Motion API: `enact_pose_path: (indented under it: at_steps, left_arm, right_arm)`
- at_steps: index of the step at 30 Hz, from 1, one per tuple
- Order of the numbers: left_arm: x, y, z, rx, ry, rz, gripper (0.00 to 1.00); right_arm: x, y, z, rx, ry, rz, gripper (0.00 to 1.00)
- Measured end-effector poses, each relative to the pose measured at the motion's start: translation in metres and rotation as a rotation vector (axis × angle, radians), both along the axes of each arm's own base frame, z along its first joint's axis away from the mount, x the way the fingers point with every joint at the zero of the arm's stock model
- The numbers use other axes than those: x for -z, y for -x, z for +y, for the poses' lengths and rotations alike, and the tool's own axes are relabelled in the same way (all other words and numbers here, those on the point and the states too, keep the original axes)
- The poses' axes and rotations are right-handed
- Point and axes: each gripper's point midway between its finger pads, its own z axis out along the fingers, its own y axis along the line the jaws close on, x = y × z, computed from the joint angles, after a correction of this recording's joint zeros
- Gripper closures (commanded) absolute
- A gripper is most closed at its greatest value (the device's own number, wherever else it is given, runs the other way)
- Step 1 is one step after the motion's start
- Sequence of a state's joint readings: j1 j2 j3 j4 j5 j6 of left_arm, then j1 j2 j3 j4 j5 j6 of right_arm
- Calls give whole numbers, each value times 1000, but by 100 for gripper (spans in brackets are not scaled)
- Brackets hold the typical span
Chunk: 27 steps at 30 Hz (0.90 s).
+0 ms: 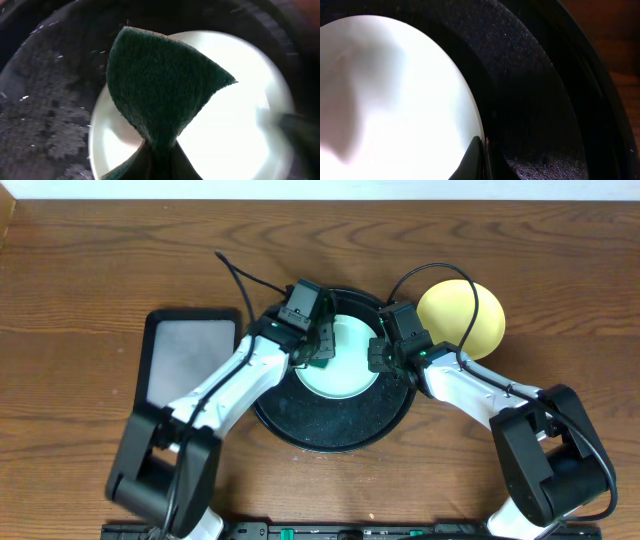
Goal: Clean dirty plates on tray and stack at the side
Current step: 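Sweep the sponge across the mint plate toward the right gripper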
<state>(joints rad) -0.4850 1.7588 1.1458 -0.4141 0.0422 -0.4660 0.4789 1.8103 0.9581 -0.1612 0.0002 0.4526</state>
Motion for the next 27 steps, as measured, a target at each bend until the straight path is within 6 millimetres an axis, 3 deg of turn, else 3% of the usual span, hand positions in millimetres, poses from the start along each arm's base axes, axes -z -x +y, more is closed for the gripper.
enact_pose_path:
  at_steps: [6,11,14,18,21,23,27]
  left_arm:
    - [40,1,4,-5,-57,67,92]
    - [40,6,-8,29,30,104,92]
    - [36,13,-28,82,145,146,92]
    - [25,28,-54,159,277,198,92]
    - [5,30,-61,183,315,172,92]
    - [-14,28,-58,181,317,128,92]
    - [-52,24,-28,109,237,24,92]
  right_arm:
    - [-1,0,2,-6,-9,-1,99]
    - [-1,0,2,-6,-10,0,99]
    - [-1,0,2,-6,-10,0,99]
    - [-1,0,3,-8,-13,0,99]
    - [-1,0,4,-12,-19,1,97]
    - [-1,1,5,-13,-22,3,92]
    - [-2,1,6,-17,-29,2,70]
